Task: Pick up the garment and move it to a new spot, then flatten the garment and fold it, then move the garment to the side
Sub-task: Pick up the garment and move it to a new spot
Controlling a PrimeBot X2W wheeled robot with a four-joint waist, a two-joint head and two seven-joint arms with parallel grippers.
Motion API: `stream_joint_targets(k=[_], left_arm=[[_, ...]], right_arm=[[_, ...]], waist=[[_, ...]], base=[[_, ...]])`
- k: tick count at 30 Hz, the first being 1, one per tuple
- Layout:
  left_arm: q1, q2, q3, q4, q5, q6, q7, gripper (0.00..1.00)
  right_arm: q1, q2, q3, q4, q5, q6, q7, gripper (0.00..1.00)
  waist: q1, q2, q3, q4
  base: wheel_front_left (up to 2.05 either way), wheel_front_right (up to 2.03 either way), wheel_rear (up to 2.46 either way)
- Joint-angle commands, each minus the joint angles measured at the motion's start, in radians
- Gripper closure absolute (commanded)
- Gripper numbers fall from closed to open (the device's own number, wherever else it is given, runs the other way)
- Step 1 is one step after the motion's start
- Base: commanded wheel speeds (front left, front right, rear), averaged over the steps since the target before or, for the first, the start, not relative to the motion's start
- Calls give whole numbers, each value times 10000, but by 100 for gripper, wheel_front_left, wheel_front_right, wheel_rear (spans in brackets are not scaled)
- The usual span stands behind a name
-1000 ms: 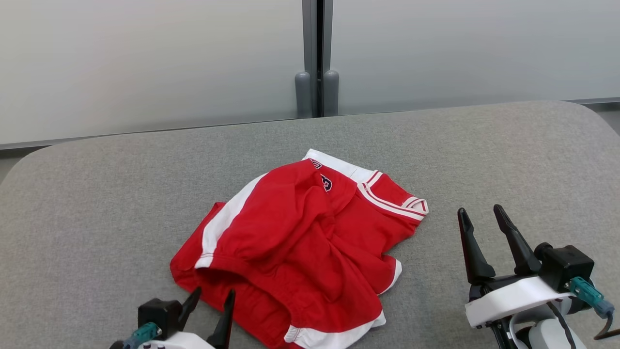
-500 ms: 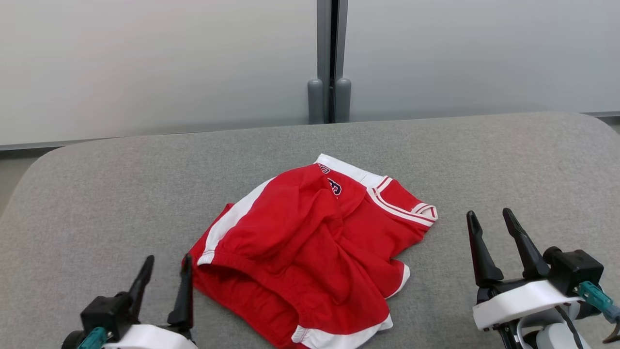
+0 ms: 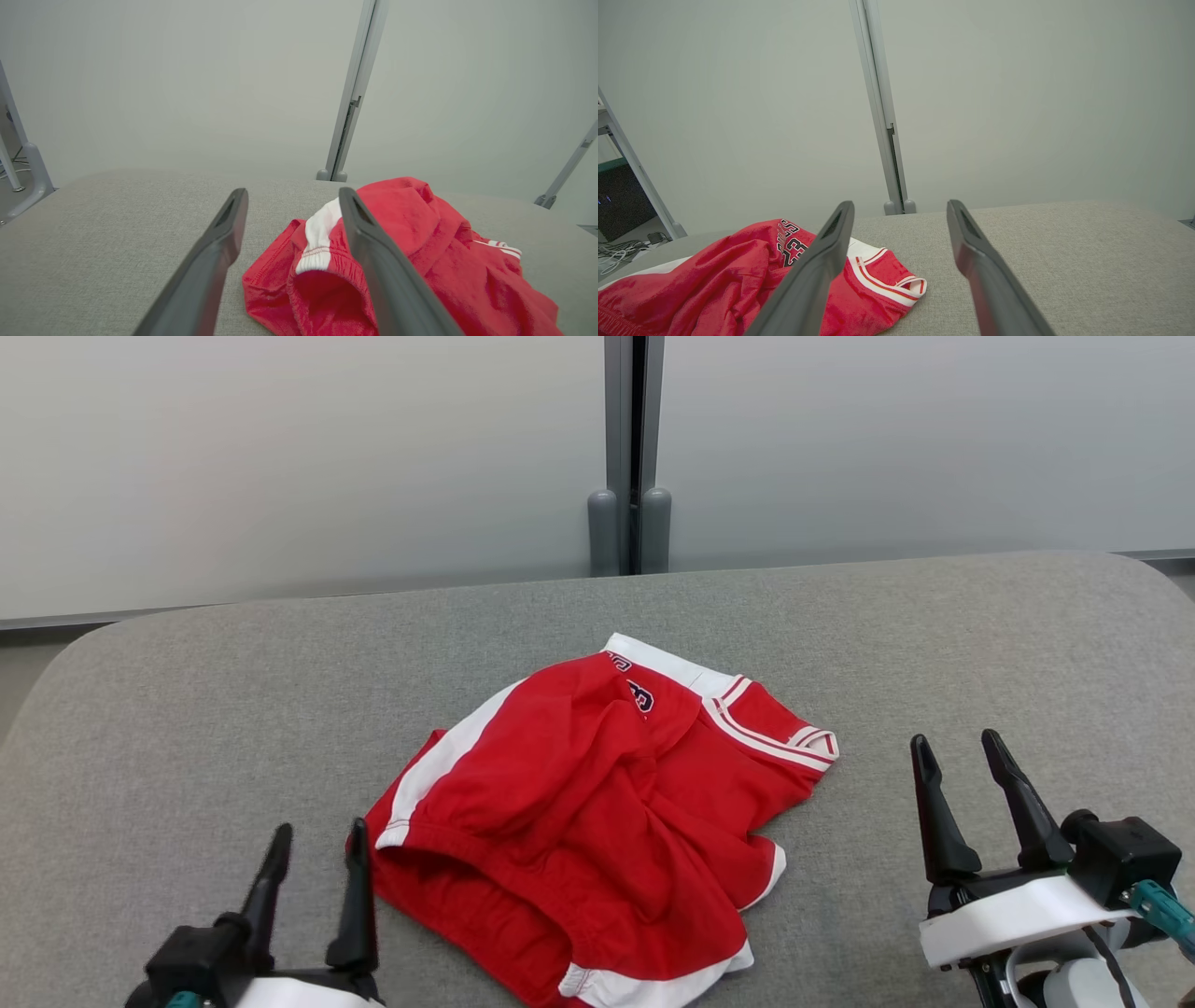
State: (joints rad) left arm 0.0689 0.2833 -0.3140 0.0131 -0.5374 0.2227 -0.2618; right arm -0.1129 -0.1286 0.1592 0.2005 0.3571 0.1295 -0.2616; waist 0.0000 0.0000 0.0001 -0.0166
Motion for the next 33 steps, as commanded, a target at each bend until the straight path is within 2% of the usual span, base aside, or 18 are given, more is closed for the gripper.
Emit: stream_joint_targets(k=[1,4,5,8,13,15,18,22,23,24,25,28,33], left_arm=[[4,14,-83,16,29,-145,-8,0],[-412,-42,-398,186,-166,-396,598,0],[-731,-59,-638,383,-389,-585,1346,0],[-1416,175,-936,807,-516,-743,2698,0],[-2621,495,-1045,1825,-957,-1029,4550,0],[-2913,429,-1106,2356,-1448,-1415,5237,0],[-3265,653,-1282,3259,-1898,-1917,6352,0],[-3613,592,-1354,3911,-2243,-2455,6699,0],[-3659,578,-1359,4050,-2278,-2545,6663,29],[-3694,540,-1380,4161,-2325,-2653,6639,77],[-3741,495,-1412,4269,-2351,-2742,6628,100],[-3943,457,-1478,4437,-2305,-2926,6433,100],[-4288,642,-1301,4323,-2065,-2981,5724,100]], right_arm=[[66,-45,-25,-62,-61,23,-49,0],[34,-65,-52,-84,-66,23,-49,0],[15,-52,-35,-69,-80,23,-49,0],[-52,-9,24,-17,-69,23,-49,0],[-148,42,173,75,4,23,-49,0],[-197,80,229,94,17,23,-49,0],[-249,62,239,112,54,23,-49,0],[-325,68,176,98,75,23,-49,0],[-329,74,159,92,74,23,-49,0],[-336,81,149,91,71,23,-49,0],[-338,86,131,89,67,23,-49,0],[-339,118,66,120,42,23,-49,0],[-345,164,35,135,39,22,-49,0]], waist=[[0,0,6,-20],[0,0,25,-7],[0,0,41,-1],[0,0,66,-28],[0,0,119,-182],[0,0,152,-273],[0,0,245,-421],[0,0,369,-518],[0,0,389,-526],[0,0,404,-529],[0,0,413,-524],[0,0,404,-450],[0,0,270,-224]], base=[[0,0,0],[0,0,0],[0,0,0],[0,0,0],[0,0,0],[0,0,0],[0,0,0],[0,0,0],[0,0,0],[0,0,0],[0,0,0],[0,0,0],[0,0,0]])
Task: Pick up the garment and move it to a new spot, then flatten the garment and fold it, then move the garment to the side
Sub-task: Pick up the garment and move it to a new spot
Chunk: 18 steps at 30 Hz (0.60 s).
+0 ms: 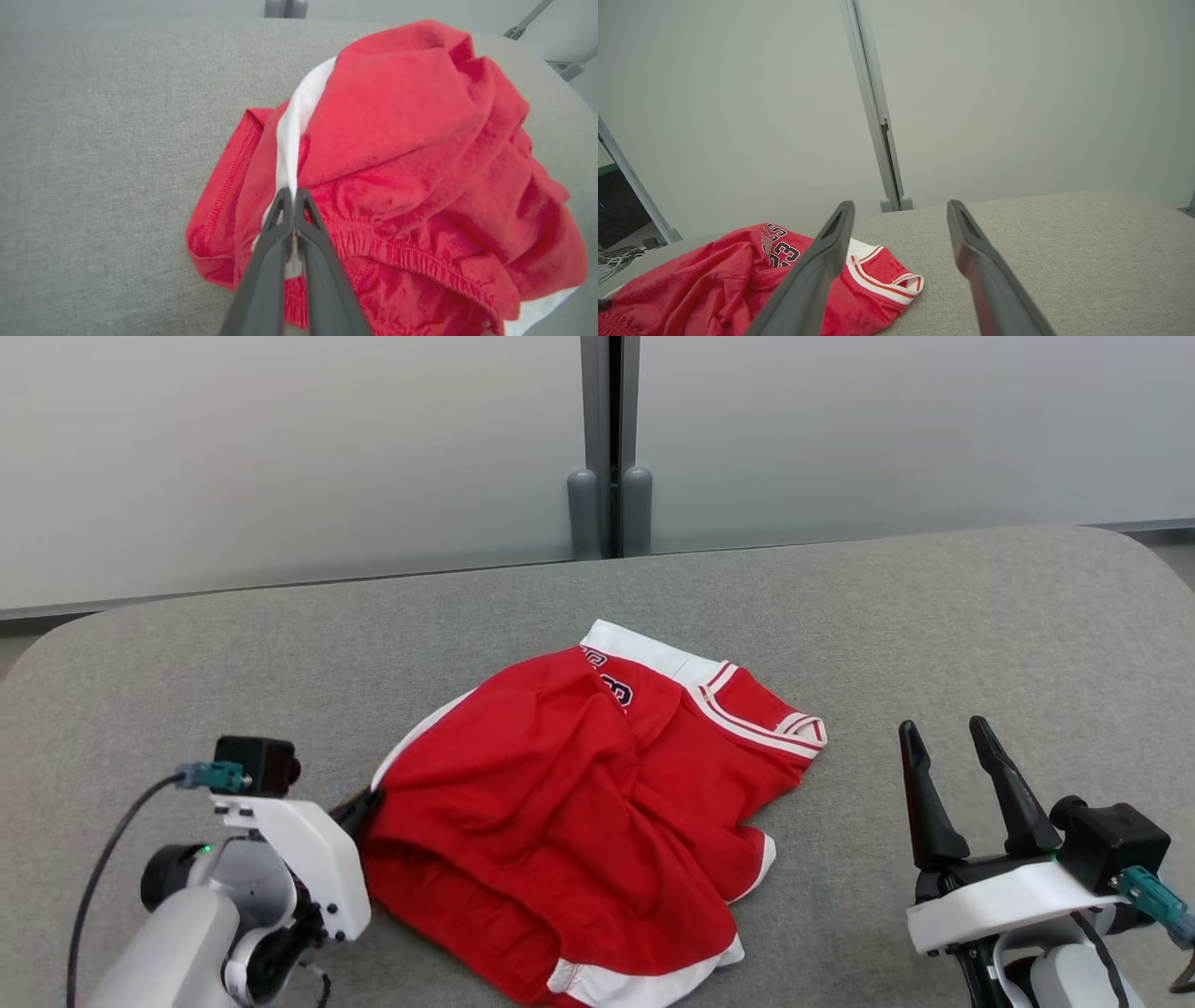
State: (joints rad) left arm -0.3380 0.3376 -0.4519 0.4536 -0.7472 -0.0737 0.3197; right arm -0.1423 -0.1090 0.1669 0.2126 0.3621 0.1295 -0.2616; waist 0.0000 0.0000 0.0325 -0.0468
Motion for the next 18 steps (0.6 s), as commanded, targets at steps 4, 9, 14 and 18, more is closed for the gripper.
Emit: stream_joint_targets(k=[4,9,14,18], left_arm=[[-724,523,547,-813,-41,-131,-572,100],[-1330,1307,1120,-1673,-20,-31,-538,100],[-2149,2248,1739,-2501,315,318,-480,100],[-2842,2855,2135,-2614,555,537,-409,100]], right_arm=[[73,12,-93,-3,-48,23,-49,0],[182,64,-178,-58,-82,23,-49,0],[184,113,-84,-58,-86,23,-49,0],[128,121,-65,-90,-112,22,-49,0]], waist=[[0,0,-166,343],[0,0,-259,687],[0,0,-326,1026],[0,0,-268,1288]], base=[[0,0,0],[0,0,0],[0,0,0],[0,0,0]])
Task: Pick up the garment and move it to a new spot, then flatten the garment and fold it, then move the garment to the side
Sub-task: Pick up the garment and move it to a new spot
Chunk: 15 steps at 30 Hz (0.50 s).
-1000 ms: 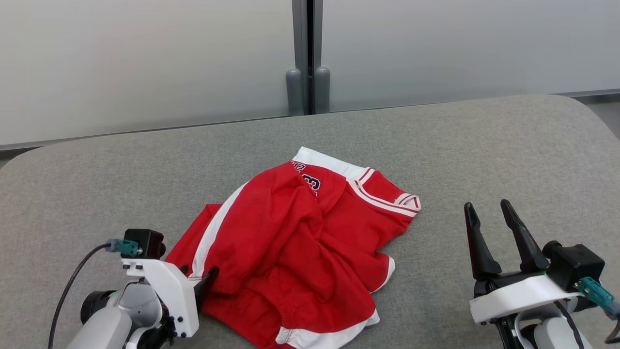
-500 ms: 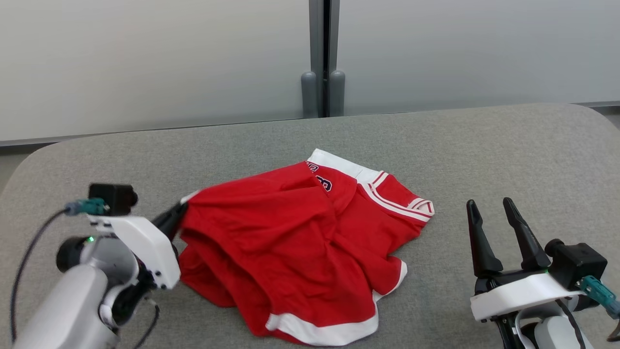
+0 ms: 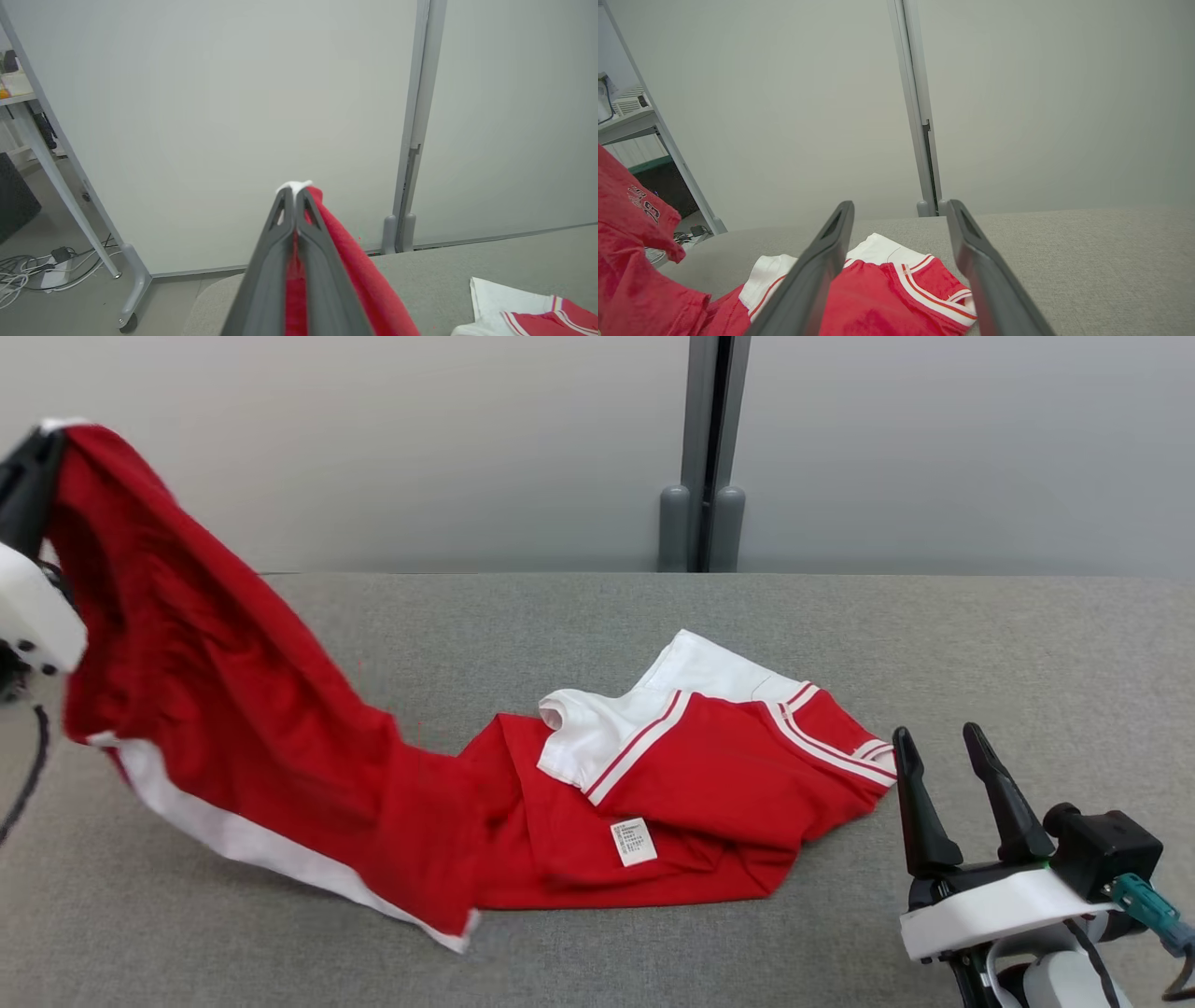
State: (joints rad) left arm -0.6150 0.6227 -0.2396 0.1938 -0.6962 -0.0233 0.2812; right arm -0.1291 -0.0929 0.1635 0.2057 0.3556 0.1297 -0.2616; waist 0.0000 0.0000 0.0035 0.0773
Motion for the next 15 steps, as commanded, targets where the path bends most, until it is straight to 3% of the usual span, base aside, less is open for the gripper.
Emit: stream_joint_targets(k=[1,7,15], left_arm=[[-237,95,108,53,55,84,-52,100],[-1342,565,615,1011,276,220,-505,100],[-1106,-97,49,2704,161,-100,-500,100]], right_arm=[[-15,-42,-18,-24,-51,20,-49,0],[-289,-120,171,-71,-5,20,-49,0],[-699,-188,385,-139,39,21,-49,0]], waist=[[0,0,59,105],[0,0,528,354],[0,0,1317,403]], base=[[0,0,0],[0,0,0],[0,0,0]])
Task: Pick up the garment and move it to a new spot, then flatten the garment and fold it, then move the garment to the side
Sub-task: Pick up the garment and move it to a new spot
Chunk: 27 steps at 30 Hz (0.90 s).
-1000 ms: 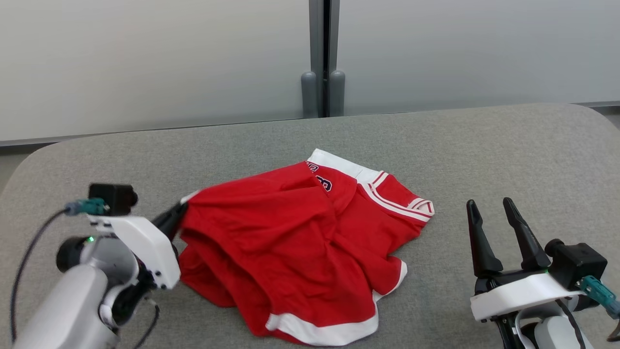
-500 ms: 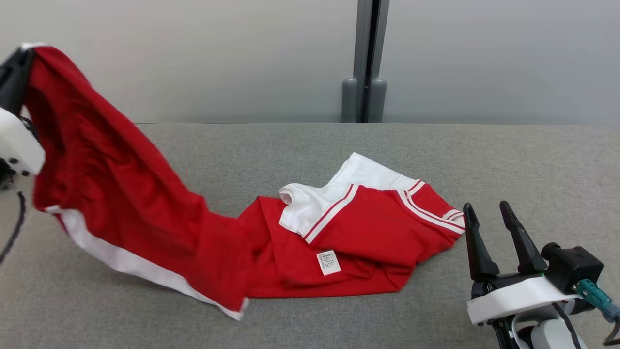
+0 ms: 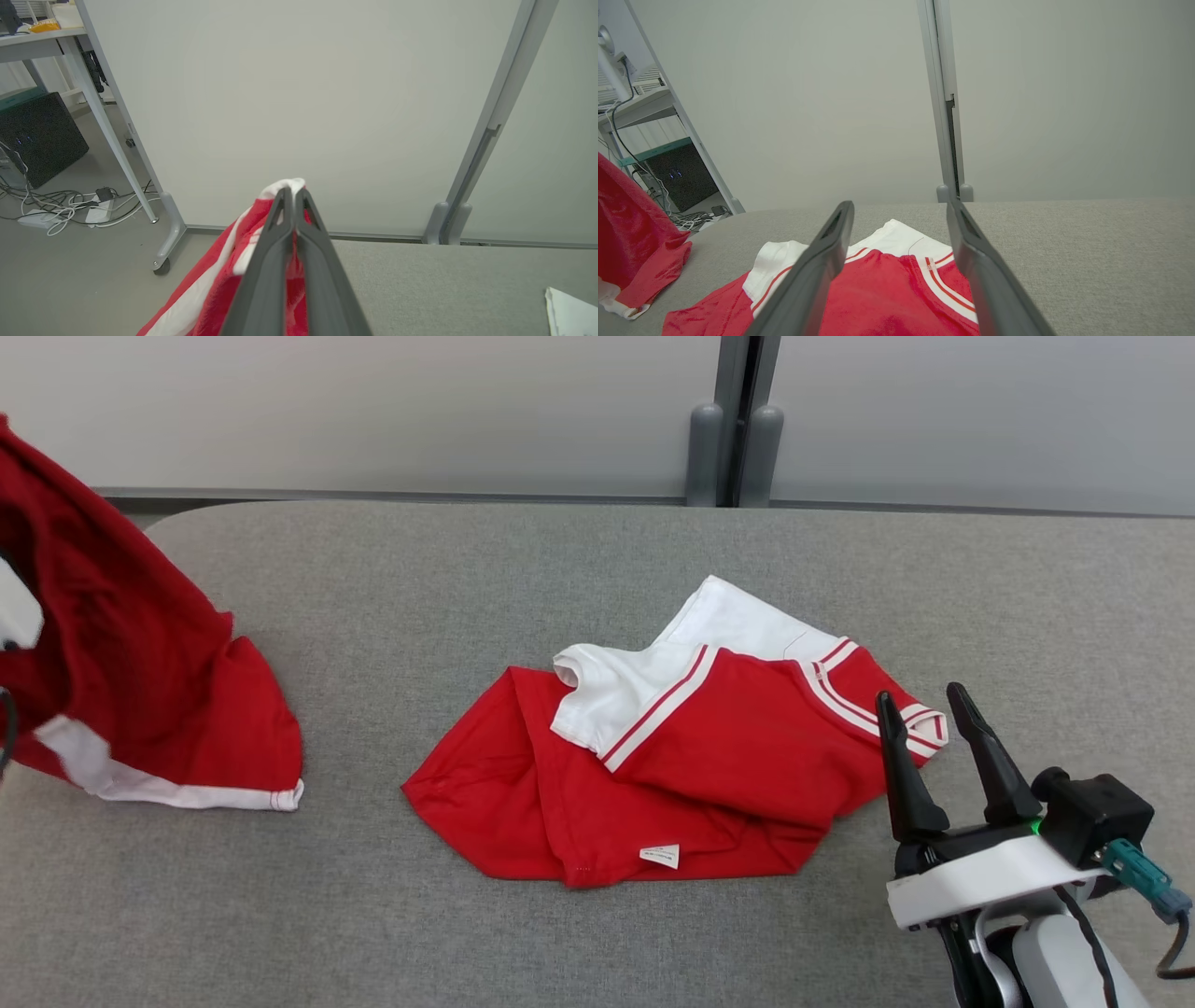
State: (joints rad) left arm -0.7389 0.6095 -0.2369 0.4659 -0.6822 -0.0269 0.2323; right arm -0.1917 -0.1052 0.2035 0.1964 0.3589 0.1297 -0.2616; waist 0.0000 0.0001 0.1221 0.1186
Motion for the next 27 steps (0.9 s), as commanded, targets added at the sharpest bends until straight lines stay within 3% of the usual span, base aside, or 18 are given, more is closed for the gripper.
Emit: stream_joint_targets(k=[1,8,9,10,11,19,23,27], left_arm=[[308,-110,-104,322,39,-98,-47,100],[1405,-1191,-519,2735,-248,-336,-674,100],[1471,-1346,-546,3069,-331,-403,-703,73],[1516,-1447,-611,3362,-373,-492,-669,7],[1523,-1510,-653,3675,-415,-569,-607,0],[1136,-1243,-1227,4097,78,-894,-1347,0],[1204,-867,-1519,3326,445,-943,-1731,0],[1800,-812,-1222,2008,264,-581,-2385,0]], right_arm=[[-140,-69,25,-65,1,21,-49,0],[-409,-67,159,-15,96,21,-49,0],[-422,-70,151,8,106,20,-49,0],[-416,-69,144,32,119,20,-49,0],[-390,-62,144,64,131,21,-49,0],[-133,-15,97,165,143,21,-49,0],[106,26,-19,183,168,20,-49,0],[268,23,-159,146,147,20,-48,0]], waist=[[0,-1,215,-34],[0,-1,406,-246],[0,-1,382,-265],[0,-1,339,-271],[0,-1,288,-271],[0,-1,-325,-125],[0,-1,-813,-37],[0,-1,-1151,-71]], base=[[0,0,0],[0,0,0],[0,0,0],[0,0,0],[0,0,0],[0,0,0],[0,0,0],[0,0,0]])
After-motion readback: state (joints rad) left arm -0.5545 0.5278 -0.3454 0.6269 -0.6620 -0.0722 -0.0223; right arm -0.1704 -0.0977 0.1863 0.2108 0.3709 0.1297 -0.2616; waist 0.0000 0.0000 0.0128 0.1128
